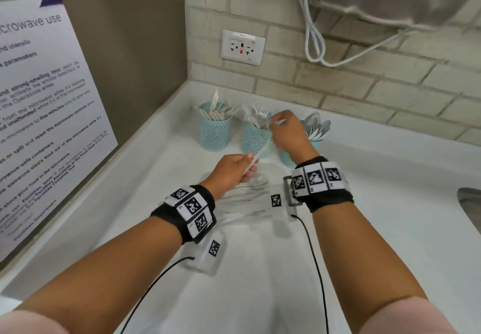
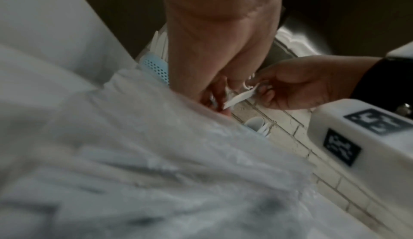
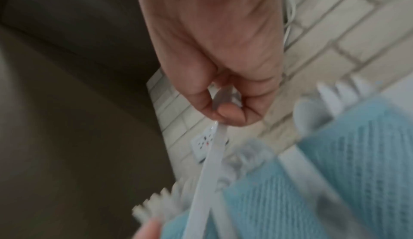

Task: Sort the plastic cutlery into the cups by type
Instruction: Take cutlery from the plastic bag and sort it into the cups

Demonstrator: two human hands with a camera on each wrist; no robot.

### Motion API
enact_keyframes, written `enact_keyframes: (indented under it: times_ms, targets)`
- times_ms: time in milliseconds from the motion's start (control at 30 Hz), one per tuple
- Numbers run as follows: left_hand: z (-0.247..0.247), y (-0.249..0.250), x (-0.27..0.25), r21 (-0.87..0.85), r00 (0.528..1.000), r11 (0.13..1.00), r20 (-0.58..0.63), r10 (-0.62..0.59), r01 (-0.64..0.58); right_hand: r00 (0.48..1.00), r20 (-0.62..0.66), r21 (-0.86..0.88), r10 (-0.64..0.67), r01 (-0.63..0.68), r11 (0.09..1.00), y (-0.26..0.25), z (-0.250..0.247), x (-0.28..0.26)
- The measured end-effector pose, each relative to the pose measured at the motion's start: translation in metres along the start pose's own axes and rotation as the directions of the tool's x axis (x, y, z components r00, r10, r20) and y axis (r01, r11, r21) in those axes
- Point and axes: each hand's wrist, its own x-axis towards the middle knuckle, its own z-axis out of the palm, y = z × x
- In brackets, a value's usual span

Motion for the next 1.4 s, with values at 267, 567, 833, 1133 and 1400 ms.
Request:
enact_keyframes:
  times_ms: [267, 567, 833, 1133, 1400]
  targets:
    - [-0.002, -0.016, 0.001, 0.91, 0.971, 0.392, 0.198, -0.13, -0.134, 0.825, -0.521, -0.111, -0.218, 0.188, 0.976, 0.008, -0.084, 0.016]
    - [-0.002, -0.019, 0.004, 0.945, 0.971, 0.284, 0.205, -0.125, -0.163, 0.931, -0.293, -0.334, -0.22, 0.116, 0.936, 0.037, -0.056, 0.024]
    - [-0.006, -0.02, 0.004, 0.939, 0.946, 0.25, 0.28, -0.164, -0.235, 0.999, 0.007, -0.73, -0.031, 0.027, 0.683, 0.05, -0.036, 0.027]
    - [-0.006, -0.017, 0.003, 0.92, 0.933, 0.259, 0.335, -0.13, -0.294, 0.917, -0.156, -0.473, -0.367, 0.257, 0.843, 0.03, -0.035, 0.008]
    - [-0.013, -0.016, 0.004, 0.924, 0.924, 0.256, 0.335, -0.183, -0.284, 0.766, 0.62, -0.617, 0.171, 0.34, 0.71, 0.015, -0.025, -0.036]
